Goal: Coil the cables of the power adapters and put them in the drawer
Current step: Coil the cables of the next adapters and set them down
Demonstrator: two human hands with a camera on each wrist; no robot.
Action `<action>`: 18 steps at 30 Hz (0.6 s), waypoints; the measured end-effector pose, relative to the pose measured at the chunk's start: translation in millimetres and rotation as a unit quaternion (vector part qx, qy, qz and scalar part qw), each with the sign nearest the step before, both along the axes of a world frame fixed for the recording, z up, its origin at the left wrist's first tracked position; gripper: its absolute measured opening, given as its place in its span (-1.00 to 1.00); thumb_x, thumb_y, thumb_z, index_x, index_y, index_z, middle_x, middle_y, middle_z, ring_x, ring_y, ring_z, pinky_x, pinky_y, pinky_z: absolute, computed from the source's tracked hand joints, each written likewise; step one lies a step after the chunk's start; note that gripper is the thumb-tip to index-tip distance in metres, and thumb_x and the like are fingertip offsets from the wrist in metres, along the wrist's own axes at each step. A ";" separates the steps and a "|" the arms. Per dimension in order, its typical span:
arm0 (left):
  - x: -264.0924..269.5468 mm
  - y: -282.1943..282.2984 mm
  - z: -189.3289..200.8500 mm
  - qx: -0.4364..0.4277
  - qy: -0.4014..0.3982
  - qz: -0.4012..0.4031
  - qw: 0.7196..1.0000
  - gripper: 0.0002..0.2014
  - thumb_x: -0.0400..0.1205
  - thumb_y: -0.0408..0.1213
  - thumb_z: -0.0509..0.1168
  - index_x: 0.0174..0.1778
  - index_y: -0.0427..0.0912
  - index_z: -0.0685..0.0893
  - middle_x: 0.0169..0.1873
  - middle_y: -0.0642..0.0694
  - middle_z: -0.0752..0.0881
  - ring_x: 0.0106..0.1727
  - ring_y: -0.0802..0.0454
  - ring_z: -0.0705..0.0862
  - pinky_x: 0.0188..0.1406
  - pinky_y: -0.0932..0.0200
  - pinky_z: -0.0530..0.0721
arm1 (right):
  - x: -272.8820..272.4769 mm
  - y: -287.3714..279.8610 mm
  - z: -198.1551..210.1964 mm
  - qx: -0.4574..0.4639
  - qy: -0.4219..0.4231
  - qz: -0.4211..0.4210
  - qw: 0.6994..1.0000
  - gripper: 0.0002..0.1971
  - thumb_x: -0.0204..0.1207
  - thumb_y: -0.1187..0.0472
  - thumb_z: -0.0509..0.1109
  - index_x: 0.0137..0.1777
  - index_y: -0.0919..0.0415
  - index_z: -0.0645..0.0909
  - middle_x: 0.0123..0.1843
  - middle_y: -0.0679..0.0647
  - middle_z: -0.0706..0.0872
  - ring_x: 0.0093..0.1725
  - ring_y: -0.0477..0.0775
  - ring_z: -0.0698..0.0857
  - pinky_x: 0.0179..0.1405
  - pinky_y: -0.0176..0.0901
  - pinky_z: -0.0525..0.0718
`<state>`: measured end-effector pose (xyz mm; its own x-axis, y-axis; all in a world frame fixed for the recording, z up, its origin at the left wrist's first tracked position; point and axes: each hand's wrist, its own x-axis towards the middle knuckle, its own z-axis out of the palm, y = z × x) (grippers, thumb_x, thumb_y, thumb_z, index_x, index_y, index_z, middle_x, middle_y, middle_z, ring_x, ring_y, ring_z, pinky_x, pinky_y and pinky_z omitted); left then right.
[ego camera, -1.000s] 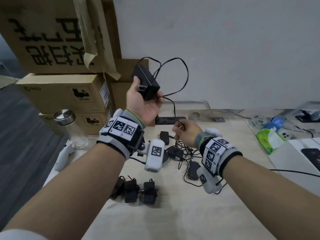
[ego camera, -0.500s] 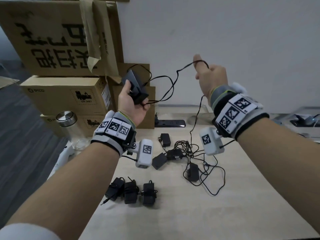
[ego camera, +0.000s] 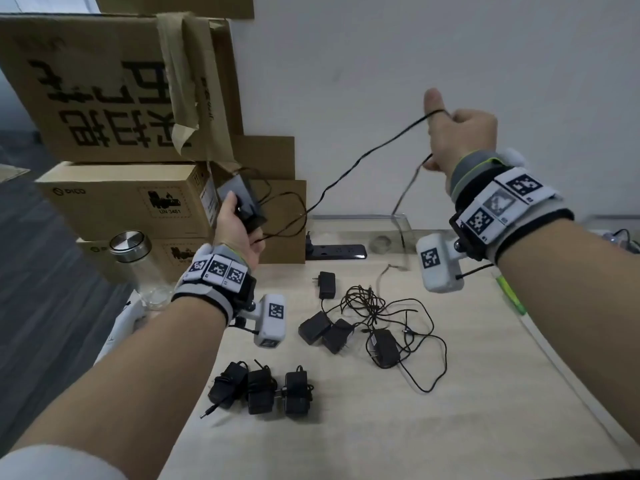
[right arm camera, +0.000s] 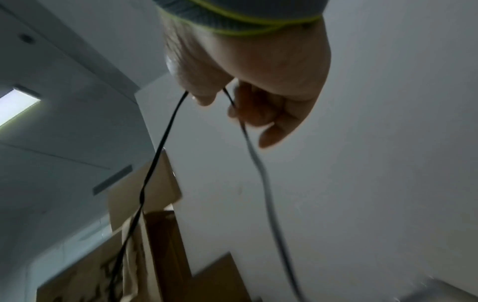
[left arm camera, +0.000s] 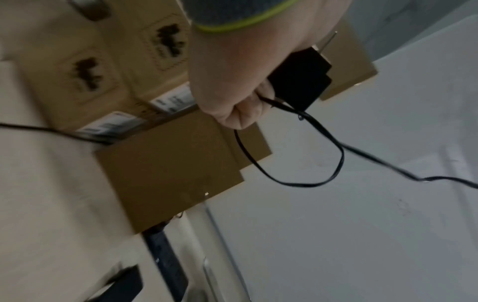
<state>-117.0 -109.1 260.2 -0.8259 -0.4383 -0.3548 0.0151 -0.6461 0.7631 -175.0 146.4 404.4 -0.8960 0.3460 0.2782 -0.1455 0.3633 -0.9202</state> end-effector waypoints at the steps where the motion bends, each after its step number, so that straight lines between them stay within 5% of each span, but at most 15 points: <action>1: 1.7 -1.0 -7.6 0.011 -0.004 0.004 1.000 -0.61 0.64 0.18 0.19 -0.30 -0.06 0.46 -0.49 0.05 0.45 -0.65 0.14 0.21 -0.68 0.29 0.10 | -1.0 0.8 -8.0 0.000 -0.031 0.021 0.999 -0.49 0.38 -0.36 0.37 -0.41 0.10 0.47 -0.50 0.01 0.51 -0.66 0.06 0.57 -0.40 0.16 0.80; 3: 4.3 -0.5 -16.6 0.027 -0.001 0.000 1.000 -0.61 0.66 0.18 0.15 -0.30 -0.06 0.44 -0.49 0.04 0.45 -0.66 0.14 0.21 -0.66 0.29 0.08 | 1.5 -1.2 -24.8 0.006 -0.098 0.064 0.993 -0.46 0.49 -0.34 0.27 -0.24 0.20 0.59 -0.38 0.08 0.65 -0.54 0.10 0.74 -0.29 0.22 0.81; 7: 5.5 6.4 -20.8 0.052 0.008 -0.010 0.999 -0.61 0.68 0.17 0.09 -0.27 -0.07 0.41 -0.52 0.04 0.40 -0.65 0.14 0.22 -0.64 0.31 0.09 | 13.5 -9.0 -50.8 -0.007 -0.208 0.118 0.971 -0.36 0.58 -0.34 0.09 -0.11 0.29 0.64 -0.34 0.14 0.58 -0.40 0.26 0.77 -0.24 0.14 0.82; 13: 5.4 12.2 -15.2 0.107 0.030 -0.031 0.993 -0.58 0.64 0.20 0.14 -0.27 -0.10 0.47 -0.52 0.02 0.44 -0.59 0.12 0.25 -0.58 0.26 0.11 | 19.9 -23.4 -82.8 0.078 -0.267 0.233 0.932 -0.71 0.59 0.02 0.37 -0.08 0.29 0.62 -0.24 0.15 0.63 -0.39 0.14 0.72 -0.24 0.08 0.81; 18: 5.5 5.3 -3.2 0.133 0.062 -0.037 0.988 -0.54 0.62 0.24 0.13 -0.26 -0.13 0.47 -0.49 0.02 0.42 -0.58 0.12 0.25 -0.58 0.25 0.10 | 19.6 -18.1 -100.9 0.231 -0.326 0.242 0.884 -0.77 0.57 0.06 0.38 0.02 0.24 0.61 -0.09 0.15 0.74 -0.26 0.09 0.79 -0.18 0.15 0.82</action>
<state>-111.6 -103.7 257.0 -0.8962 -0.2799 -0.3442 0.0428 -0.8268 0.5609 -155.3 128.3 303.5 -0.9302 -0.1383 -0.3399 0.1192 0.7620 -0.6365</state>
